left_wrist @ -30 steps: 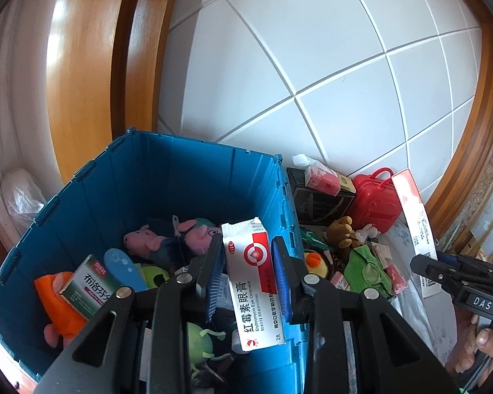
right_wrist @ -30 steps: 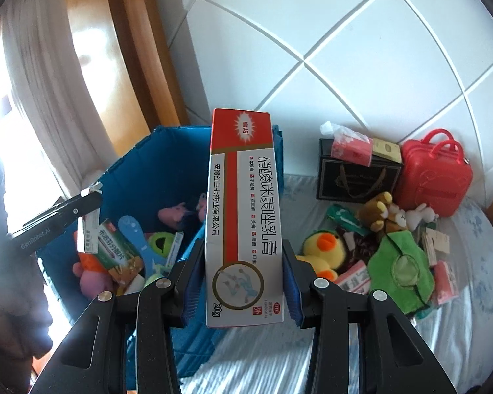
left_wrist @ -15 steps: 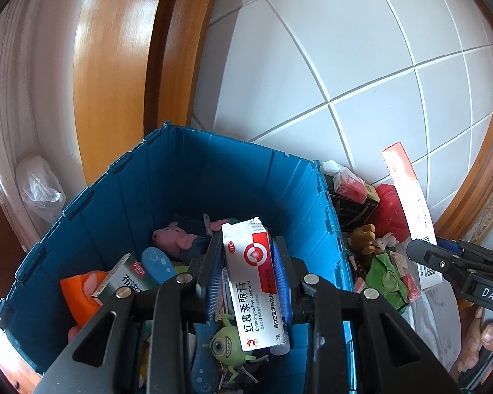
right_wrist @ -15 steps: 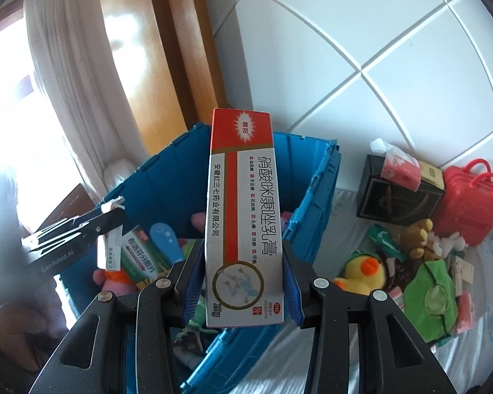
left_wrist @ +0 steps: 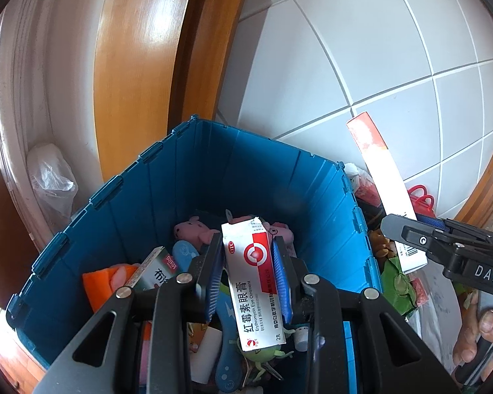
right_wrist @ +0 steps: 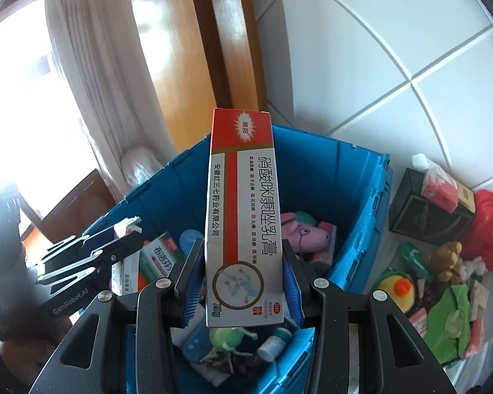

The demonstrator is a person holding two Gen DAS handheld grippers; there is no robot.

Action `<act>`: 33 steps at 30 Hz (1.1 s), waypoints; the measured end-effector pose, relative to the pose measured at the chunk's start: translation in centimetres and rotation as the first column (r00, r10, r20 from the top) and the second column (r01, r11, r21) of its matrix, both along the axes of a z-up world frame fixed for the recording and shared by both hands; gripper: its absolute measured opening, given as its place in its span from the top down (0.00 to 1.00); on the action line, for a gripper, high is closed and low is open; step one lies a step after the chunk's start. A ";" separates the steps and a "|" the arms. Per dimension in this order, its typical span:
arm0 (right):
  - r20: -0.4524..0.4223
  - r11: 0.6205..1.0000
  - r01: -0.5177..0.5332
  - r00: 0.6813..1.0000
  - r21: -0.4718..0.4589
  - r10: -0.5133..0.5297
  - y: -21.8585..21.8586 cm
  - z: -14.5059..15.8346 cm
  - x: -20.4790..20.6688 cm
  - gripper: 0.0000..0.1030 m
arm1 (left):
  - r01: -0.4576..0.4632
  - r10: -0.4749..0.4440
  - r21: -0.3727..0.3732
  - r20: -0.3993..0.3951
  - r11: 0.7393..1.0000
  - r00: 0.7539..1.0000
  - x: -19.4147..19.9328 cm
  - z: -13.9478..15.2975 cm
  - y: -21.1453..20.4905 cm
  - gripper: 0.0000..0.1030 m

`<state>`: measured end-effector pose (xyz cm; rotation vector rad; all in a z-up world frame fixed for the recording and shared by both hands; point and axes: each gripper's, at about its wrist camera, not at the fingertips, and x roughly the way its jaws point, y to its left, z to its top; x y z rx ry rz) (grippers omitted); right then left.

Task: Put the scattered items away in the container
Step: 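Open both tools over the crate to drop the two boxes, then move both open tools from the crate back toward the items on the bed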

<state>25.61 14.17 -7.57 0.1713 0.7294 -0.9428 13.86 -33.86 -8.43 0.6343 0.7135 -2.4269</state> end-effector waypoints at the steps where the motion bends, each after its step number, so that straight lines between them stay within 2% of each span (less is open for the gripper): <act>1: -0.001 1.000 -0.004 1.000 0.002 0.004 0.0 -0.1 0.3 0.59 | -0.002 0.002 0.001 0.001 1.000 1.000 0.1 -0.1 -0.2 0.72; 10: -0.007 1.000 -0.020 1.000 -0.018 0.020 -0.1 0.0 1.9 0.59 | -0.006 0.006 0.003 -0.012 1.000 1.000 0.8 -0.3 -0.9 0.72; 13: 0.005 1.000 -0.017 1.000 -0.022 0.017 -0.3 0.6 2.2 0.58 | -0.029 0.029 -0.003 -0.042 1.000 0.999 1.2 0.1 -1.1 0.72; 14: 0.001 0.999 -0.020 1.000 -0.025 0.020 -0.3 0.8 2.4 0.52 | -0.031 0.031 0.002 -0.046 1.000 0.998 1.1 0.2 -1.2 0.65; 15: -0.002 0.999 -0.017 1.000 -0.034 0.017 -0.2 0.8 2.4 0.42 | -0.029 0.029 0.010 -0.030 1.000 0.999 0.9 0.1 -1.3 0.37; 16: 0.012 0.999 -0.007 1.000 -0.051 0.007 -0.1 1.1 2.2 0.10 | -0.030 0.030 0.020 -0.011 0.999 0.999 0.6 -0.1 -1.4 0.19; 17: 0.034 0.998 -0.003 0.999 -0.063 0.005 0.2 1.3 1.9 0.02 | -0.035 0.036 0.026 -0.015 0.999 0.999 0.7 -0.2 -1.4 0.01; 19: 0.049 0.998 0.007 0.999 -0.067 -0.004 0.5 1.7 1.3 0.01 | -0.028 0.030 0.040 -0.038 0.999 0.999 0.9 -0.3 -1.3 0.01; 23: 0.053 0.998 0.019 0.998 -0.064 -0.015 0.8 1.9 0.4 0.01 | -0.022 0.024 0.059 -0.033 0.998 0.999 0.8 -0.6 -1.1 0.01; 33: 0.080 0.997 0.040 0.996 -0.060 -0.035 1.9 2.0 -2.8 0.01 | 0.016 -0.015 0.041 -0.045 0.999 0.999 -0.1 0.4 1.4 0.01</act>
